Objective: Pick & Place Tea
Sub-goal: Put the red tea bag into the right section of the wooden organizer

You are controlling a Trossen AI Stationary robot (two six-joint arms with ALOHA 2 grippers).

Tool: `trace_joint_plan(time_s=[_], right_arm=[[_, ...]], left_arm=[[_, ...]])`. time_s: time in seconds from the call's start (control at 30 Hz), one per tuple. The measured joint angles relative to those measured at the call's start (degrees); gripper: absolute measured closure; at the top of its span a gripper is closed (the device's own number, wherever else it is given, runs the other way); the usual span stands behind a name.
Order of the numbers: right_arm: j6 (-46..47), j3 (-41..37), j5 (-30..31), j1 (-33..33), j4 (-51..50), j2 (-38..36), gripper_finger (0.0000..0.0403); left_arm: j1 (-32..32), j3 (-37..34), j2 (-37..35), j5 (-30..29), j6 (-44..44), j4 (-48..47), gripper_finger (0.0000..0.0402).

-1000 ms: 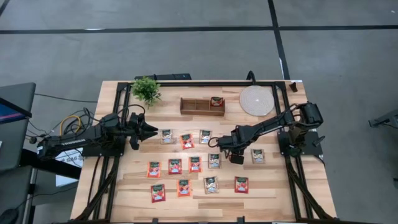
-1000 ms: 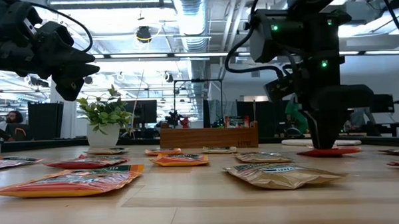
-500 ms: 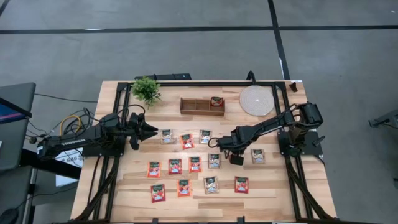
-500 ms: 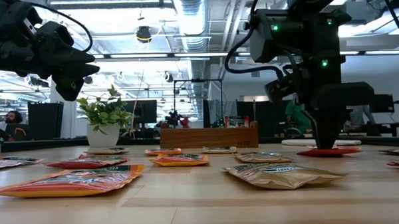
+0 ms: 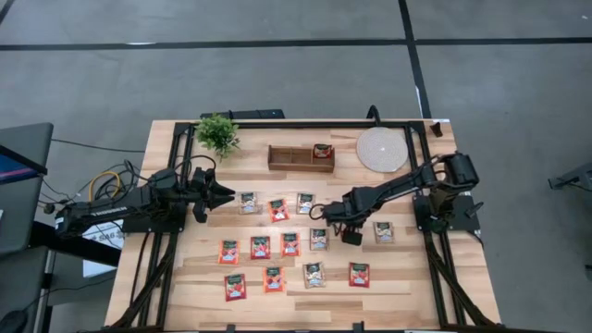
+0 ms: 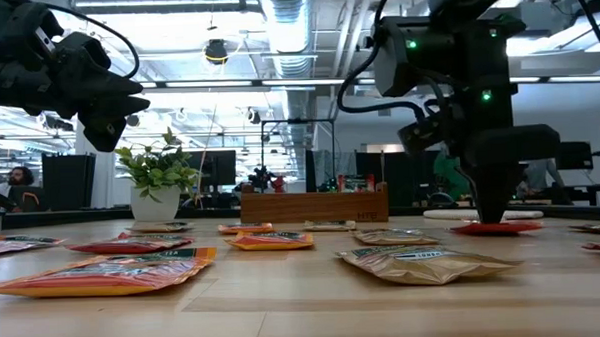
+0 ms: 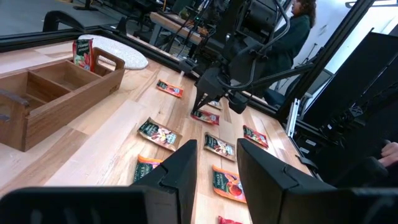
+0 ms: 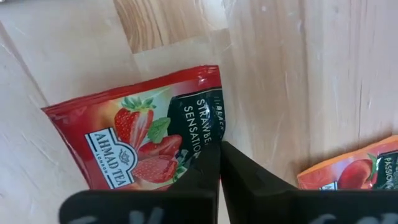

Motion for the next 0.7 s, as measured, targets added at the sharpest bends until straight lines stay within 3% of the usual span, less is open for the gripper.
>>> trace_joint_plan(time_s=[0.43,0.7], right_arm=[[-0.03,10.4,12.13,0.95,-11.16,-0.02,0.0403],[-4.78,18.28,31.85,0.06,-15.76,-0.1,0.0403]], left_arm=[[0.02,0.0,0.0,0.0,-0.09,0.0,0.0296],[0.01,0.0,0.0,0.0,-0.12,0.0,0.0296]])
